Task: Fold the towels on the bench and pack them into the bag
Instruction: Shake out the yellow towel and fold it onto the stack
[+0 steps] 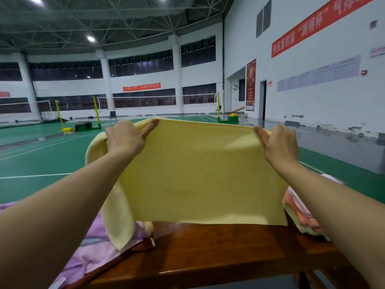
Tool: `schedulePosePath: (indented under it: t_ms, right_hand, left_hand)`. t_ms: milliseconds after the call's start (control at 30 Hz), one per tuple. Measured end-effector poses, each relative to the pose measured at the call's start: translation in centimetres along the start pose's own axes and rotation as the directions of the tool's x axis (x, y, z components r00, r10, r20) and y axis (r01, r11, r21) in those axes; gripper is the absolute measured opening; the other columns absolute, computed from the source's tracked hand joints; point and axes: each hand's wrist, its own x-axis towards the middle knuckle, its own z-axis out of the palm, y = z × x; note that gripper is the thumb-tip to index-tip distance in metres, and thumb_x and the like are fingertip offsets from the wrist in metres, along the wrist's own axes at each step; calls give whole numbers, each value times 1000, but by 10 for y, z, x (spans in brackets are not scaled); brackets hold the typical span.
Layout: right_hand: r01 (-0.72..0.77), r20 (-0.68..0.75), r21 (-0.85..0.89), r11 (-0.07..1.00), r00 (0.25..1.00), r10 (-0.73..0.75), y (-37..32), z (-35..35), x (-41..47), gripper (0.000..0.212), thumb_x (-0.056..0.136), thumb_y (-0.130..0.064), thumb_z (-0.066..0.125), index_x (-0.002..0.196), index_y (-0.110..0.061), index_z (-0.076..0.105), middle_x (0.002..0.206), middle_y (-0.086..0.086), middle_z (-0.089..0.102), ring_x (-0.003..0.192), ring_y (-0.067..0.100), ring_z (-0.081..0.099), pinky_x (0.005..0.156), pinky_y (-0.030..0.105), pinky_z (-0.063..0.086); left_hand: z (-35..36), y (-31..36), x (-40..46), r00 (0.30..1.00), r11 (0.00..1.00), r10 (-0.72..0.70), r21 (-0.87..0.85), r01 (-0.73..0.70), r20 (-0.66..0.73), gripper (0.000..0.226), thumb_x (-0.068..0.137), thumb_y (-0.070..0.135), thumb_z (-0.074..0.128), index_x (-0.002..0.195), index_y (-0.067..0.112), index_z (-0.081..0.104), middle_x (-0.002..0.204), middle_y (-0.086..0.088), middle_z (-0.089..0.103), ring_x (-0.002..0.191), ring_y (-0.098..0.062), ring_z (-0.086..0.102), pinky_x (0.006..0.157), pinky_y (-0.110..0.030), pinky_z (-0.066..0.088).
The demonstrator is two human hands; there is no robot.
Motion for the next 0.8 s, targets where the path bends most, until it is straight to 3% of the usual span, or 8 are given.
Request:
schedulePosePath:
  t_ms: [100, 167, 367, 533, 700, 800]
  right_hand:
    - [-34, -68, -10, 999, 997, 34, -8, -21, 1, 76, 94, -72, 35, 102, 0, 56, 103, 19, 57, 107, 35, 47, 76, 45, 38]
    - [-37, -99, -6, 999, 994, 36, -11, -37, -3, 81, 91, -76, 34, 105, 1, 56, 107, 21, 59, 106, 35, 47, 80, 45, 40]
    - [-21, -133, -31, 999, 991, 17, -20, -84, -11, 86, 83, -85, 33, 99, -2, 54, 102, 19, 58, 100, 32, 46, 77, 44, 41]
    - [21, -183, -47, 999, 983, -30, -26, -128, -23, 78, 83, -84, 31, 91, -7, 47, 95, 14, 52, 91, 23, 32, 73, 39, 32]
    - [43, -193, -83, 996, 979, -58, -21, -151, -35, 82, 86, -83, 36, 98, -4, 52, 101, 18, 56, 103, 33, 44, 77, 47, 41]
    - [37, -187, -106, 994, 981, -56, -14, -152, -40, 83, 86, -83, 37, 102, -3, 53, 105, 18, 56, 107, 35, 45, 77, 47, 41]
  left_hand:
    - [-16, 6, -7, 999, 1000, -14, -21, 13, -49, 83, 79, 87, 38, 91, 5, 49, 88, -17, 51, 107, -40, 47, 87, -49, 36]
    - [-27, 8, -16, 997, 999, -25, -48, 21, -74, 83, 79, 87, 39, 97, 6, 50, 97, -19, 51, 111, -41, 45, 83, -48, 34]
    - [-62, 6, -29, 994, 1000, 3, -23, -6, -112, 87, 77, 88, 33, 96, 5, 49, 100, -23, 58, 107, -42, 49, 83, -48, 34]
    - [-103, 11, -48, 991, 1000, -14, 12, 16, -130, 96, 78, 88, 39, 113, 0, 51, 116, -29, 57, 115, -44, 46, 91, -53, 41]
    - [-126, 16, -61, 999, 997, -47, 56, 48, -21, 97, 74, 92, 37, 100, 0, 50, 121, -30, 56, 125, -47, 40, 94, -57, 40]
    - [-120, 13, -68, 999, 997, -31, 70, 30, 7, 91, 74, 92, 37, 84, 2, 47, 112, -28, 56, 122, -46, 41, 90, -54, 39]
